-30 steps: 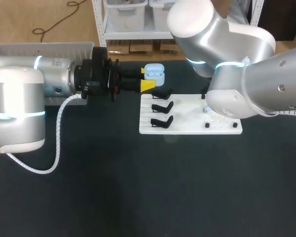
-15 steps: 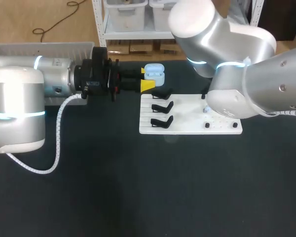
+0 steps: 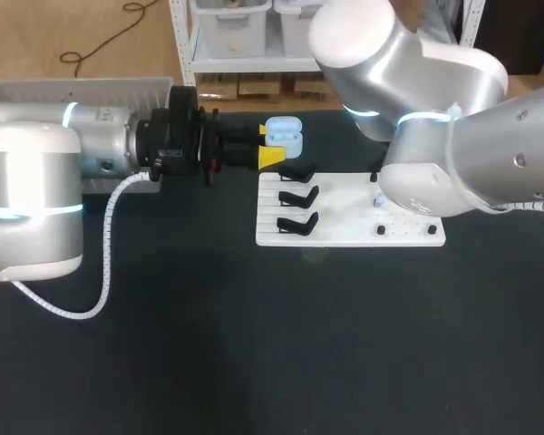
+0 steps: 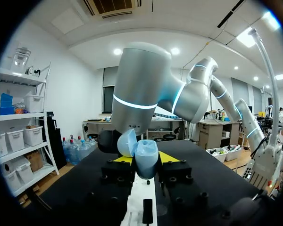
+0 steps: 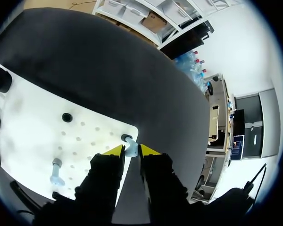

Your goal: Pick up each earbud case from the left stands, insert the matching earbuds, close the lid, and place the case in the box.

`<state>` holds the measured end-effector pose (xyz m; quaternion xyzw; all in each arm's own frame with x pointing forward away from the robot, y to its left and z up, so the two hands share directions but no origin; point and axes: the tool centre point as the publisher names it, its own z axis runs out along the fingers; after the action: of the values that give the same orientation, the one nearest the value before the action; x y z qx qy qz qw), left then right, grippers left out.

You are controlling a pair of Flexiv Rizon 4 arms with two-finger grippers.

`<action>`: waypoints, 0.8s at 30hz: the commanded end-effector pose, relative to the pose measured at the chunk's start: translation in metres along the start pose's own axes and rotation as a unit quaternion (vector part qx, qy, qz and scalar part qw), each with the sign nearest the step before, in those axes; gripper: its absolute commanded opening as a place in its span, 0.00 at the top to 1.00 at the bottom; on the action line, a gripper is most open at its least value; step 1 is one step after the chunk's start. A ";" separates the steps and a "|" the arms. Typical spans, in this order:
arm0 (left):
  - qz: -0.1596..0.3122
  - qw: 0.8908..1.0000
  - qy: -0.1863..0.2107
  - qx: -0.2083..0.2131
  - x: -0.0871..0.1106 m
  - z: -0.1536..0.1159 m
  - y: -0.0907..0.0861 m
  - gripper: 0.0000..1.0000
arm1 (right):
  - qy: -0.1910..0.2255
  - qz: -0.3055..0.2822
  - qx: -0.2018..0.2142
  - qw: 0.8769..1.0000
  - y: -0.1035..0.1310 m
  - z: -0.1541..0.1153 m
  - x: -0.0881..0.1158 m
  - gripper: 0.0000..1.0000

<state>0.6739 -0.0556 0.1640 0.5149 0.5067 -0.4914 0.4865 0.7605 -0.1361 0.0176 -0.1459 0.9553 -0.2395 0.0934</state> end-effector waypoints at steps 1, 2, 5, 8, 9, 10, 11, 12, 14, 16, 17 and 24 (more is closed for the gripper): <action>0.002 1.000 -0.002 -0.001 0.001 0.000 0.000 1.00 | -0.009 0.006 0.000 1.000 -0.004 -0.017 0.010 1.00; 0.002 1.000 -0.002 -0.001 0.001 0.000 0.000 1.00 | -0.009 0.008 -0.001 1.000 -0.005 -0.022 0.012 1.00; 0.002 1.000 -0.002 -0.001 0.001 0.000 0.000 1.00 | -0.013 0.020 -0.003 1.000 -0.006 -0.043 0.020 1.00; 0.002 1.000 -0.002 -0.001 0.001 0.000 0.000 1.00 | -0.014 0.033 -0.010 0.999 -0.009 -0.066 0.028 1.00; 0.002 1.000 -0.002 -0.001 0.001 0.000 0.000 1.00 | -0.012 0.038 -0.015 0.999 -0.010 -0.074 0.031 1.00; 0.002 1.000 -0.002 -0.001 0.001 0.000 0.000 1.00 | -0.013 0.041 -0.017 0.999 -0.010 -0.083 0.034 1.00; 0.002 1.000 -0.002 -0.001 0.001 0.000 0.000 1.00 | -0.011 0.047 -0.024 0.999 -0.010 -0.096 0.038 1.00; 0.002 1.000 -0.002 -0.001 0.001 0.000 0.000 1.00 | -0.010 0.050 -0.030 0.998 -0.009 -0.104 0.040 1.00; 0.002 1.000 -0.002 -0.001 0.001 0.000 0.000 1.00 | -0.008 0.056 -0.038 0.998 -0.008 -0.119 0.044 1.00; 0.002 1.000 -0.002 -0.001 0.001 0.000 0.000 1.00 | -0.002 0.061 -0.047 0.997 -0.007 -0.135 0.048 1.00; 0.002 1.000 -0.002 -0.001 0.001 0.000 0.000 1.00 | 0.001 0.064 -0.052 0.997 -0.006 -0.146 0.051 1.00; 0.002 1.000 -0.002 -0.001 0.001 0.000 0.000 1.00 | 0.034 0.079 -0.086 0.993 0.006 -0.191 0.063 1.00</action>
<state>0.6739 -0.0556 0.1640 0.5148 0.5067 -0.4914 0.4865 0.6608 -0.0769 0.1472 -0.0722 0.9824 -0.1560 0.0727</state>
